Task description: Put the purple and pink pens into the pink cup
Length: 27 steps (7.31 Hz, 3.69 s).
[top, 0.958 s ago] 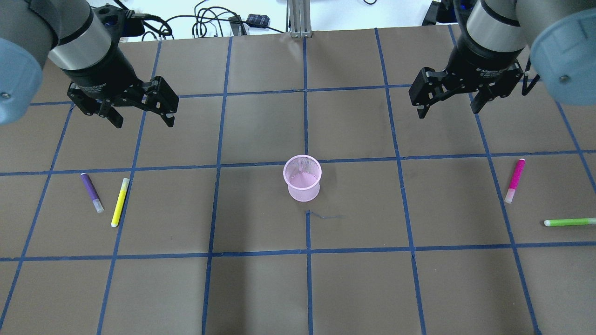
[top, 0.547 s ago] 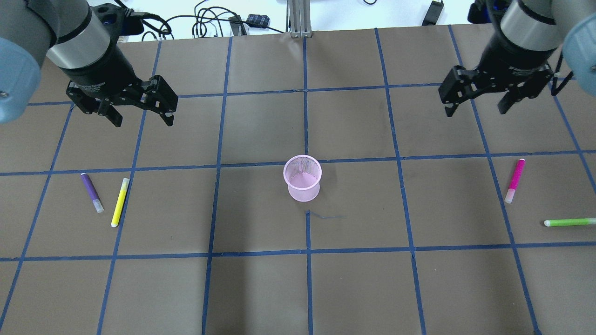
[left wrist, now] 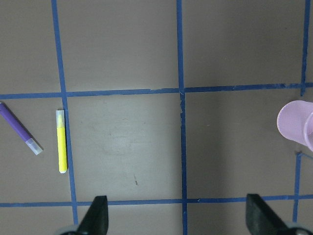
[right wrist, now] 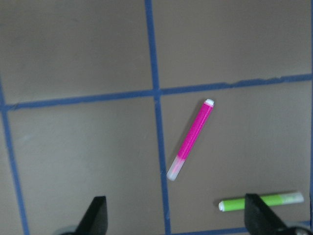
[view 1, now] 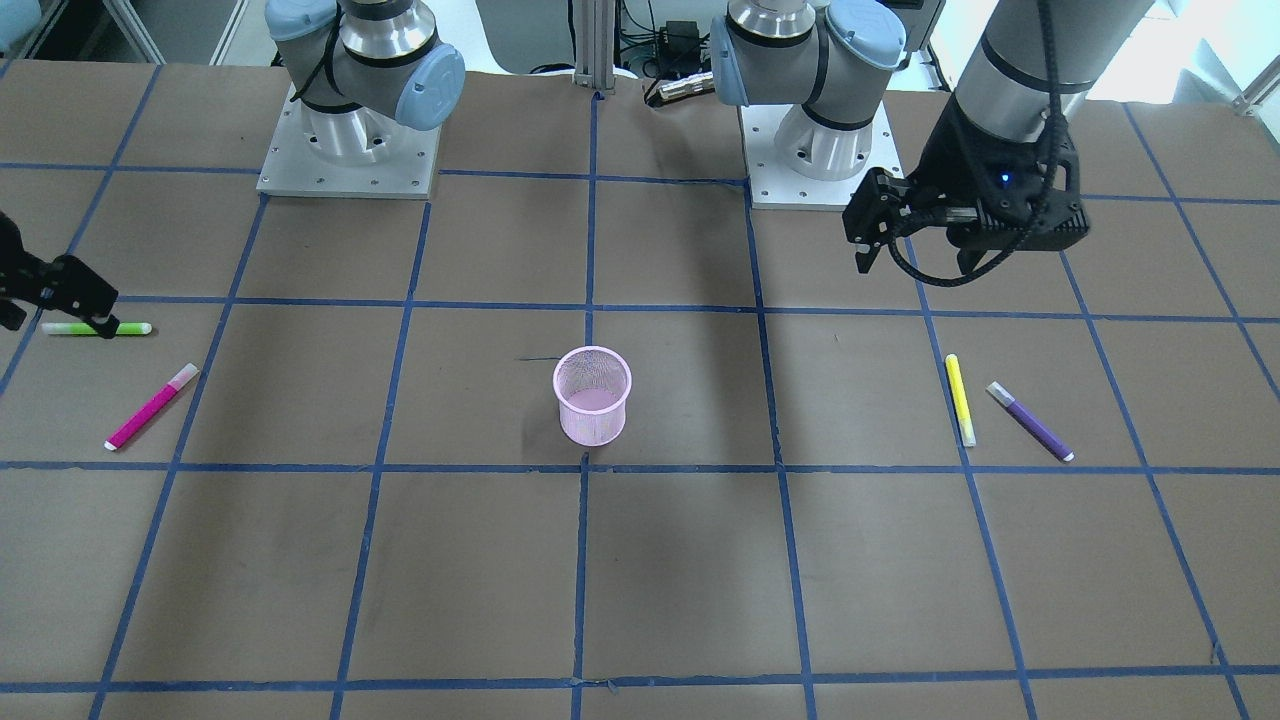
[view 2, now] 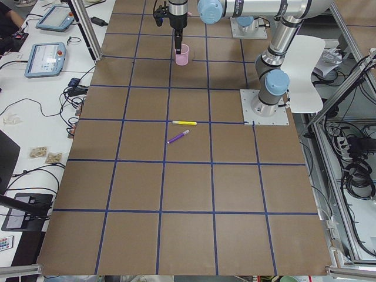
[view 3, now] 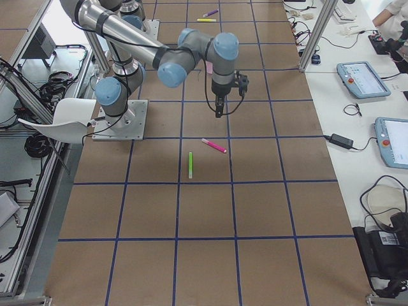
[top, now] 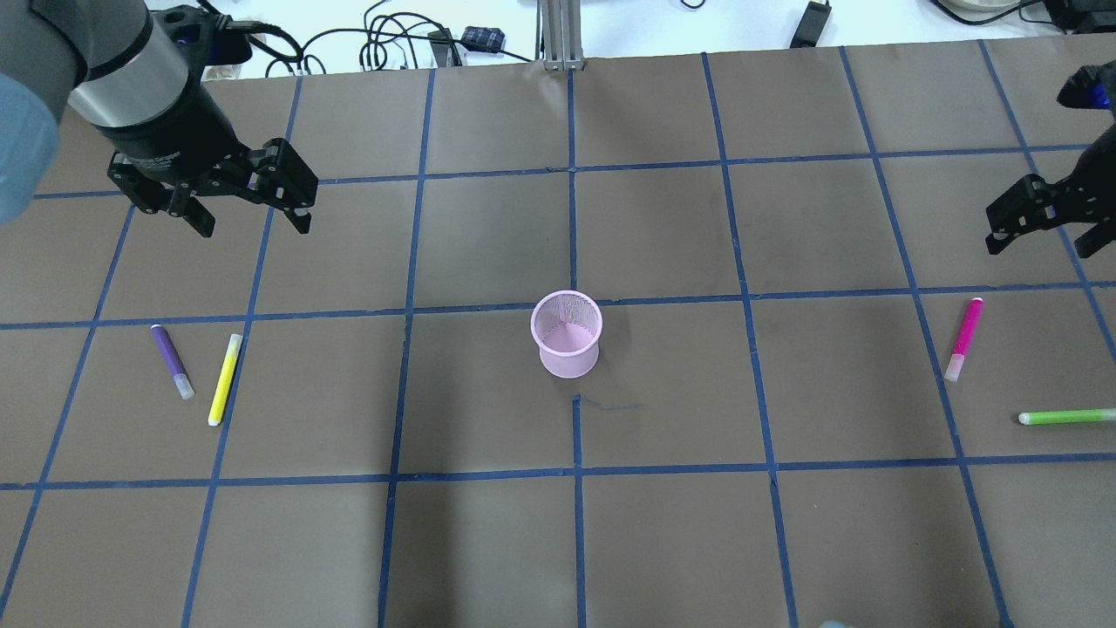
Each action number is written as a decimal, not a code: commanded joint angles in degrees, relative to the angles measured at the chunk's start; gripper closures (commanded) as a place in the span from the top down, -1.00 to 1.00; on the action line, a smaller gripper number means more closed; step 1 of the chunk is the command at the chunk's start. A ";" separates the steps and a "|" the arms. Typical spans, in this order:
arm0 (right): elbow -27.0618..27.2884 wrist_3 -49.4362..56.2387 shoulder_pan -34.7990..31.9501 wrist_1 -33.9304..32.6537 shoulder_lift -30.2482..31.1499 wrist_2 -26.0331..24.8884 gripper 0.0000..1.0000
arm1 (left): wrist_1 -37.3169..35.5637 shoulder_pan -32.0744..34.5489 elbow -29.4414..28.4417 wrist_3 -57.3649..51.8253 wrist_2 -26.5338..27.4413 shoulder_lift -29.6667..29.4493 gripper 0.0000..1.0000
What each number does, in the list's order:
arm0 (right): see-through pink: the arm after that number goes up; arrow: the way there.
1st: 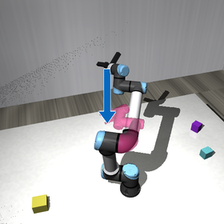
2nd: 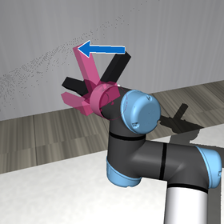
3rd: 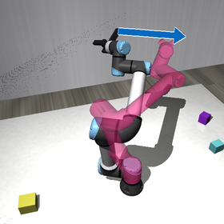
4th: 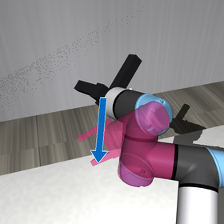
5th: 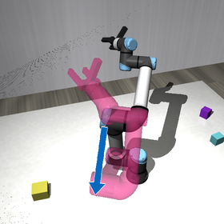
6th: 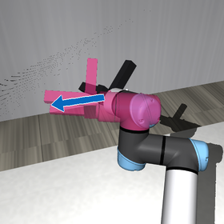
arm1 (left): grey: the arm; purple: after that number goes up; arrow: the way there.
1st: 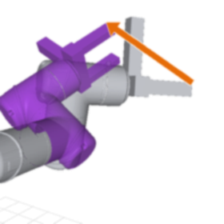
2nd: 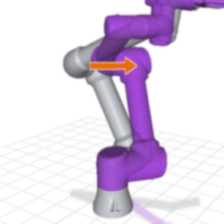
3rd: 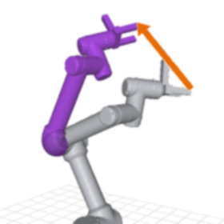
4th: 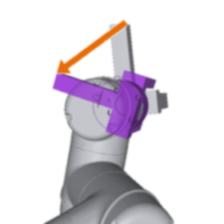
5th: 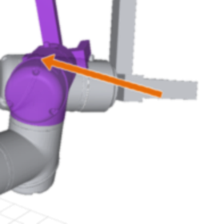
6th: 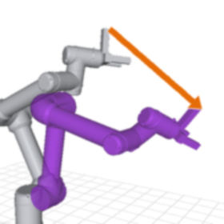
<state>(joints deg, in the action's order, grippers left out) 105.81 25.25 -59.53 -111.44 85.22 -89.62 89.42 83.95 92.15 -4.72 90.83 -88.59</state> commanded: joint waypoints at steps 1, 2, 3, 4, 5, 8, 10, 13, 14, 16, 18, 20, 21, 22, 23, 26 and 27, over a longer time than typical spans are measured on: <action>4.32 2.70 2.83 -15.02 -9.79 0.15 1.00 | -1.69 -6.66 0.49 0.58 -0.12 -0.44 1.00; 4.23 2.79 3.36 -15.73 -12.60 0.06 1.00 | -3.62 -9.65 0.66 -0.02 0.05 -1.14 1.00; 3.62 2.79 3.71 -15.73 -15.67 -0.11 1.00 | -3.64 -14.81 0.66 -0.12 -0.12 -1.93 1.00; 2.92 2.09 3.80 -15.65 -16.66 -0.03 1.00 | -4.68 -19.74 0.58 -0.38 -0.12 -3.15 1.00; 3.35 1.83 3.80 -15.65 -16.76 0.23 0.94 | -9.13 -23.70 0.75 -4.30 -0.04 -5.34 1.00; 3.53 1.21 3.72 -15.56 -18.41 0.24 0.70 | -17.74 -31.54 3.90 -8.02 -0.21 -12.89 1.00; 3.18 0.86 3.72 -15.65 -18.78 0.58 0.51 | -25.48 -31.65 6.01 -5.76 -0.73 -19.04 1.00; 3.26 -0.20 3.72 -15.39 -18.95 0.50 -0.25 | -29.03 -31.30 6.11 0.14 -0.83 -25.21 1.00; 3.18 -0.20 3.72 -15.21 -18.96 0.06 -0.46 | -29.21 -29.30 6.11 3.63 -0.30 -26.44 1.00; 3.00 -0.11 3.72 -14.86 -18.61 -0.20 -0.96 | -29.83 -26.91 6.20 5.25 -0.30 -28.03 0.88; -0.93 -0.37 1.88 -10.76 -17.90 -0.47 -1.00 | -29.83 -27.08 6.29 4.46 -0.04 -28.91 0.85; -4.89 -7.17 -3.81 -6.69 -14.67 -1.51 -1.00 | -29.21 -27.17 6.38 4.89 0.23 -30.14 0.79; -5.00 -10.45 -8.72 -6.77 -12.13 -1.70 -1.00 | -29.12 -27.26 6.46 4.63 0.58 -30.93 0.60; -4.82 -16.57 -13.90 -6.77 -10.01 -1.61 -1.00 | -29.12 -27.26 6.90 4.63 2.49 -31.11 0.47; -4.82 -25.51 -19.95 -7.38 -8.25 -1.44 -1.00 | -29.12 -27.26 6.99 4.54 3.12 -31.20 0.42; -4.99 -50.47 -41.05 -15.54 -7.71 -4.76 -1.00 | -29.04 -27.26 7.17 4.54 4.52 -31.20 0.15; -4.47 -54.73 -46.50 -19.39 -7.97 -7.21 -1.00 | -28.77 -27.26 7.08 4.54 4.71 -31.20 -0.41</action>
<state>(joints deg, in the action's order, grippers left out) 101.00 -21.80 -98.39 -126.62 77.38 -94.28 60.42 56.69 99.27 -0.15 94.95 -119.79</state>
